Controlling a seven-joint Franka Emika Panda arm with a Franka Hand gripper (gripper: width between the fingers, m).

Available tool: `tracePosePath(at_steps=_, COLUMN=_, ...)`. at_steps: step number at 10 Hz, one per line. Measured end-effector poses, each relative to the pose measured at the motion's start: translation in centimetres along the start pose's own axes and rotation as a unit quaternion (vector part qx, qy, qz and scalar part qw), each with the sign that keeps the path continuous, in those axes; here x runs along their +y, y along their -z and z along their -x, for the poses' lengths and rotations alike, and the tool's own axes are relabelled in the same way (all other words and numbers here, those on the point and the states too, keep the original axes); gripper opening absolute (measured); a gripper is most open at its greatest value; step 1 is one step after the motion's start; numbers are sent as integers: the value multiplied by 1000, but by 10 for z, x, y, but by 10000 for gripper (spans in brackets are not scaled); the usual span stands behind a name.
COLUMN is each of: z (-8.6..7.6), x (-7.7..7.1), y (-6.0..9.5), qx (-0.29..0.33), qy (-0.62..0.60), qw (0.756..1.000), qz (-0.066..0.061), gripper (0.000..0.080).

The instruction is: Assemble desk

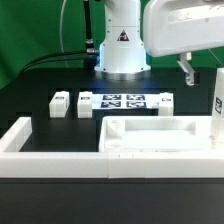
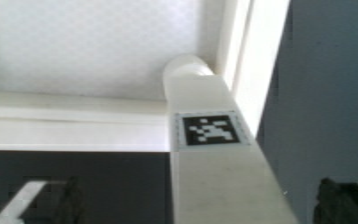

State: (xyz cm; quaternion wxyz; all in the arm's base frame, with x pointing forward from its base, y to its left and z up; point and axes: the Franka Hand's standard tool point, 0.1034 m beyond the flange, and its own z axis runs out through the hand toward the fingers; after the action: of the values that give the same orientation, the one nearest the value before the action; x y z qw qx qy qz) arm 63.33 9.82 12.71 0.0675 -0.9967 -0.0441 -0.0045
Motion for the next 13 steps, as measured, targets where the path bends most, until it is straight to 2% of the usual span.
tracePosePath(at_steps=1, z=-4, x=1, y=0, qx=-10, qy=-1, qw=1000, qz=0, gripper=649)
tracePosePath(at_steps=4, z=-7, x=0, y=0, qx=-15, qy=2, qw=1000, qz=16, gripper=649)
tracePosePath(at_steps=7, z=-15, x=3, y=3, qx=-12, qy=19, qw=1000, qz=18, gripper=649)
tracePosePath(at_steps=8, z=-16, x=2, y=4, qx=-12, qy=27, qw=999, qz=26, gripper=649)
tracePosePath(at_steps=9, z=-16, x=0, y=3, qx=-13, qy=34, qw=999, qz=30, gripper=559)
tracePosePath(at_steps=10, z=-16, x=1, y=3, qx=-13, qy=33, qw=999, qz=30, gripper=423)
tracePosePath(at_steps=11, z=-16, x=1, y=3, qx=-13, qy=32, qw=999, qz=30, gripper=423)
tracePosePath(at_steps=12, z=-16, x=1, y=3, qx=-13, qy=32, qw=999, qz=30, gripper=287)
tracePosePath(at_steps=13, z=-16, x=1, y=3, qx=-13, qy=32, qw=999, qz=30, gripper=287)
